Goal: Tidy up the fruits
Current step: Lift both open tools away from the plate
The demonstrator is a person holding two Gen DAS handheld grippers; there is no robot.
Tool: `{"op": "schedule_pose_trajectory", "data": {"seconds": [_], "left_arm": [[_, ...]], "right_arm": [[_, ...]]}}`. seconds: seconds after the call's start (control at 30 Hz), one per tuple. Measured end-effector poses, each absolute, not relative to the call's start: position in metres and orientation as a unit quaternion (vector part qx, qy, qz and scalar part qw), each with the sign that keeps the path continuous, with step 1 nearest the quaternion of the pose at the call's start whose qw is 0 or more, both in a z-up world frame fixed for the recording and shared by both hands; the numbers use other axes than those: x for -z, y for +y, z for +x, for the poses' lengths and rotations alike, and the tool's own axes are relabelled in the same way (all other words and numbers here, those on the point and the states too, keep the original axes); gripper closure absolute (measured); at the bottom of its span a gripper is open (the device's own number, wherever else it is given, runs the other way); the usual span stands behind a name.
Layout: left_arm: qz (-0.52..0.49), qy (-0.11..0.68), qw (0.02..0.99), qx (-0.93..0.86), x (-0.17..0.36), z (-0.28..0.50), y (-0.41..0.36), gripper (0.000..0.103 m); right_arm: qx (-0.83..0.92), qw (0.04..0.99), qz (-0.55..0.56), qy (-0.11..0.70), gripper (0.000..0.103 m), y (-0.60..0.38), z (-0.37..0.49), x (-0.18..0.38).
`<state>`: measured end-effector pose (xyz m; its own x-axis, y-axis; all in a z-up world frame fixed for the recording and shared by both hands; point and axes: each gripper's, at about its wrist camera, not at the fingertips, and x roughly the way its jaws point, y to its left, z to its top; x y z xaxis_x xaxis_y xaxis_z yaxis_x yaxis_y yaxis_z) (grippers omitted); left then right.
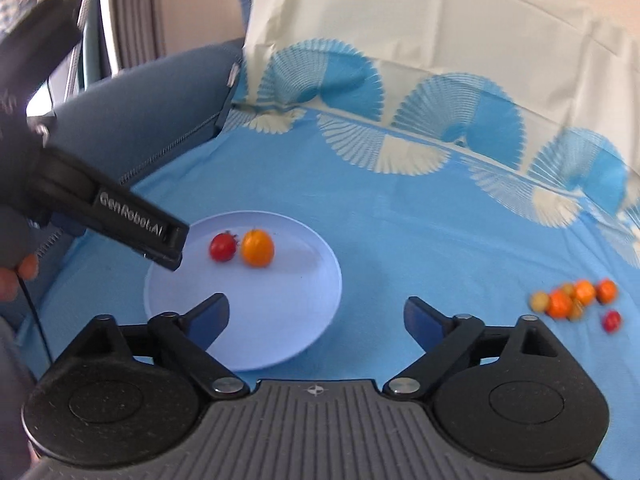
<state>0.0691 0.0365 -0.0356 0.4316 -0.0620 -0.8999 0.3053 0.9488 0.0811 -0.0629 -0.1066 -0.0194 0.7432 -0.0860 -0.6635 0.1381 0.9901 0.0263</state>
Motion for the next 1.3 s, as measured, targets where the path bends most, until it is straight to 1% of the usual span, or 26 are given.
{"op": "schedule_pose_trajectory", "data": {"seconds": [0.27,0.67,0.97,1.3], "left_arm": [[0.115,0.502,0.849,0.12,0.001,0.014,0.055,0.0],[0.11,0.474,0.864,0.127,-0.026,-0.031,0.078,0.0],[0.114,0.449,0.876,0.134,-0.047,-0.047,0.068,0.0],[0.136,0.443,0.875,0.139,-0.052,-0.052,0.045,0.0]], "right_arm": [[0.087,0.941,0.044,0.324,0.001,-0.081,-0.11,-0.018],[0.092,0.948,0.039,0.303,0.001,-0.055,-0.154,-0.04],[0.099,0.955,0.045,0.275,0.001,-0.063,-0.175,-0.055],[0.127,0.954,0.076,0.262,0.001,-0.093,-0.193,-0.058]]}}
